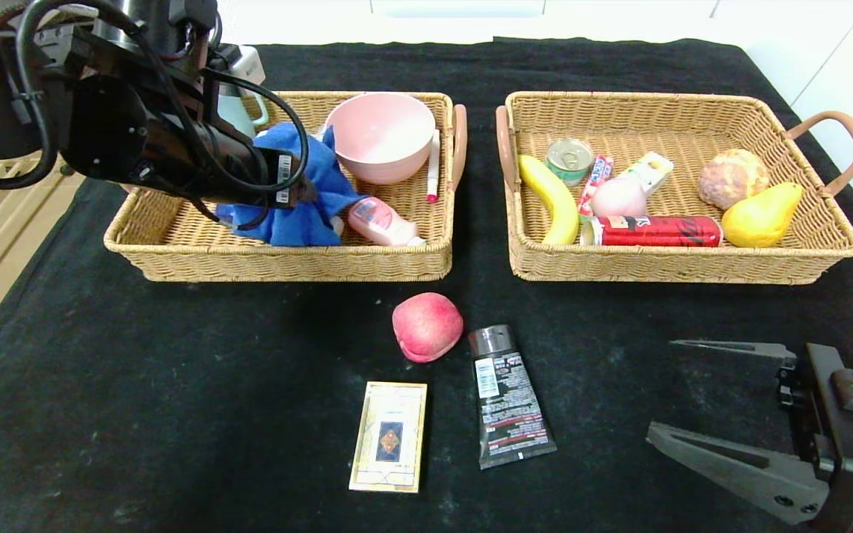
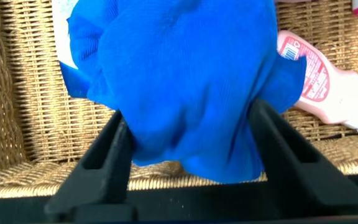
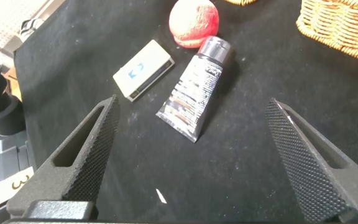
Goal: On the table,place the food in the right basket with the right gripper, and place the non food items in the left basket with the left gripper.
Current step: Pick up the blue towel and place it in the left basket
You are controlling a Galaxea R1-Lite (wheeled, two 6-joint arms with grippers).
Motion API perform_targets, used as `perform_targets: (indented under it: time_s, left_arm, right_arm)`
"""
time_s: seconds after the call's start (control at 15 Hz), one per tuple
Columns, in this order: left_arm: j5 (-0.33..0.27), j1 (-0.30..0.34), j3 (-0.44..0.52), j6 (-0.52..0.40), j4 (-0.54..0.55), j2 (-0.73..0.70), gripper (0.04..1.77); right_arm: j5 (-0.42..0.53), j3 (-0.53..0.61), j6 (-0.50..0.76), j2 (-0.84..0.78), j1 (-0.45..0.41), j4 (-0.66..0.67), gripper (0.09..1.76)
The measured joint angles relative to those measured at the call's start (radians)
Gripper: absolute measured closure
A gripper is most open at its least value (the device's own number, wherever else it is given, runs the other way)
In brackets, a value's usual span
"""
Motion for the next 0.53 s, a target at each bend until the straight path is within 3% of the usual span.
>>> perform_targets:
  time_s: [0.33,0.53]
  left_arm:
    - [0.003,-0.029,0.027,0.006,0.011,-0.045,0.31]
    - [0.004,-0.064,0.101,0.008,0.012,-0.103,0.24]
  right_arm:
    - [0.000,0.003,0.000,0.001,0.005,0.000,0.14]
    - [0.000,0.003,0.000,0.003,0.006,0.000,0.14]
